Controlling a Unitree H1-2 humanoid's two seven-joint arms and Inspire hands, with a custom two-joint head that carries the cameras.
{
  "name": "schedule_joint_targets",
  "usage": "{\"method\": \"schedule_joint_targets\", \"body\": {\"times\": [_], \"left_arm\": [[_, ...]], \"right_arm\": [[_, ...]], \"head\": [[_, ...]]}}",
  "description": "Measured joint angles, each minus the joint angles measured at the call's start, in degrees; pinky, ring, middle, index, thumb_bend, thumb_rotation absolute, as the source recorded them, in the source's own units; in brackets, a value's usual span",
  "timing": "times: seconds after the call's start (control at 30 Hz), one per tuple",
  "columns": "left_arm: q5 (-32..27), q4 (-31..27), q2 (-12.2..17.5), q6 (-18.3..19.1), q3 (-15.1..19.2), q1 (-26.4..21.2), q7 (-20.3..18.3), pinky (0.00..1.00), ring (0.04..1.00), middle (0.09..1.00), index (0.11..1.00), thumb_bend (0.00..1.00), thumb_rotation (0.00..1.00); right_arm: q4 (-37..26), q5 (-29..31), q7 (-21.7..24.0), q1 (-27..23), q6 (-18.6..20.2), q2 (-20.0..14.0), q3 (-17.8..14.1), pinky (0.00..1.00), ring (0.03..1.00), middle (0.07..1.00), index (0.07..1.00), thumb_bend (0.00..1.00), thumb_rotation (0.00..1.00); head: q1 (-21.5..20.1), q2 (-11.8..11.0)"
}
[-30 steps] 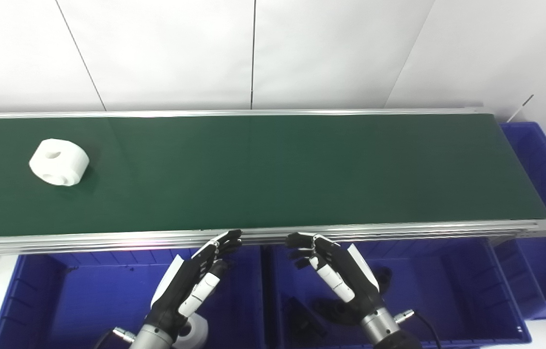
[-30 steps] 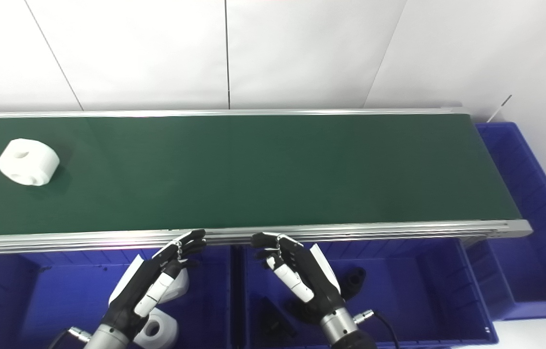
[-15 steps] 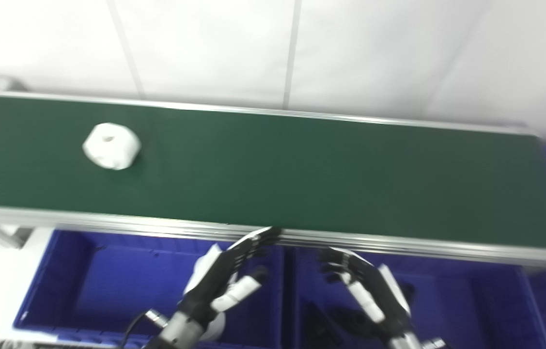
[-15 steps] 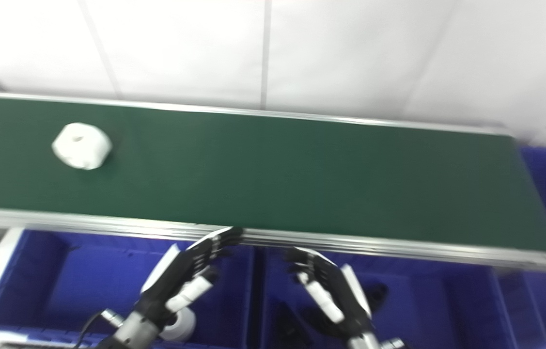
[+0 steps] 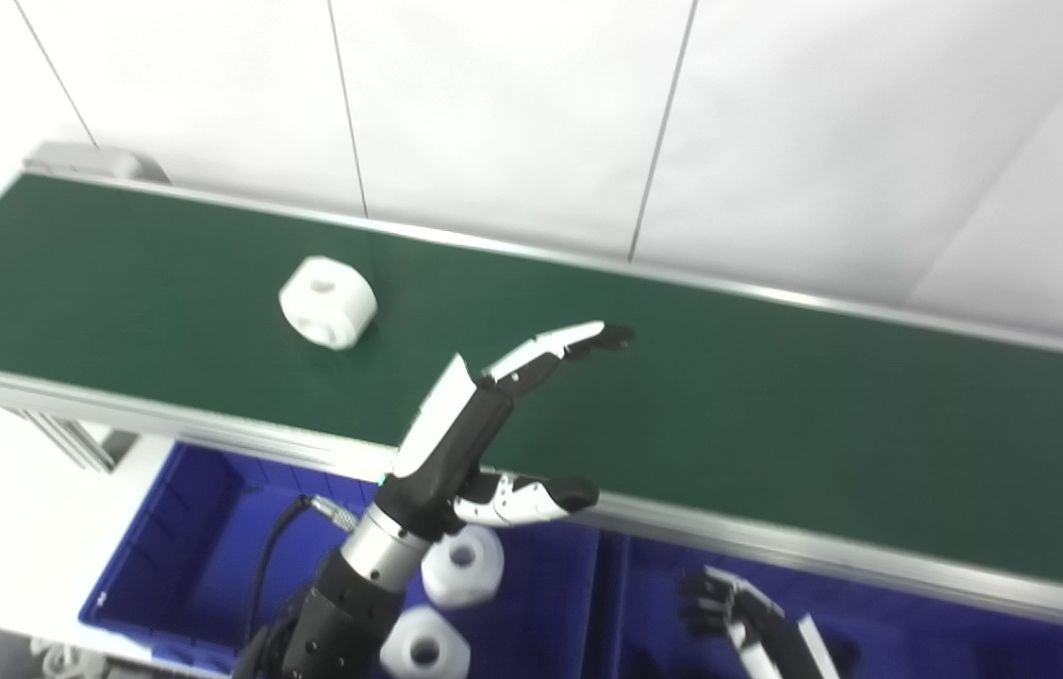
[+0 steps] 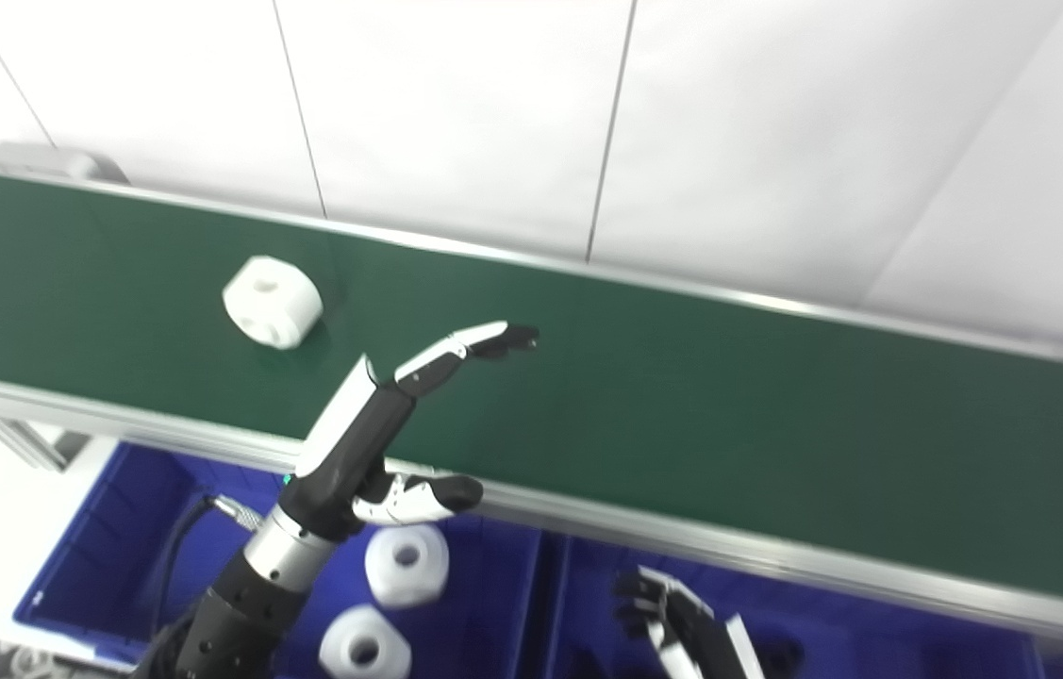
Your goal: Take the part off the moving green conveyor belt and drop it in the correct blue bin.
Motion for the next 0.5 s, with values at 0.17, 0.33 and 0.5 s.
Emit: {"method": "schedule_joint_targets", "body": {"times": [0.17,0.33,0.5], "left_arm": [[7.10,2.51,2.41,0.21,2.97,-5.91,1.17,0.76,0.860,0.857,0.848,0.72,0.58],[15.58,7.18,5.08,1.16,3.96,-10.08,2.26,0.75,0.875,0.876,0.848,0.81,0.42],[22.43,11.85,6.62,3.45,3.81,-14.13,3.66,0.74,0.870,0.883,0.847,0.85,0.38]], "right_arm": [[1.21,0.02,-0.01,-0.54,-0.09,0.35,-0.09,0.62,0.677,0.715,0.704,0.74,0.92],[1.65,0.01,-0.03,-0.66,-0.11,0.51,-0.13,0.61,0.675,0.714,0.704,0.74,0.91],[3.18,-0.06,-0.21,-0.97,-0.18,0.53,-0.33,0.60,0.669,0.709,0.695,0.71,0.91]], "head": [[-0.18,-1.50],[0.53,-3.17],[1.14,-5.18]]}}
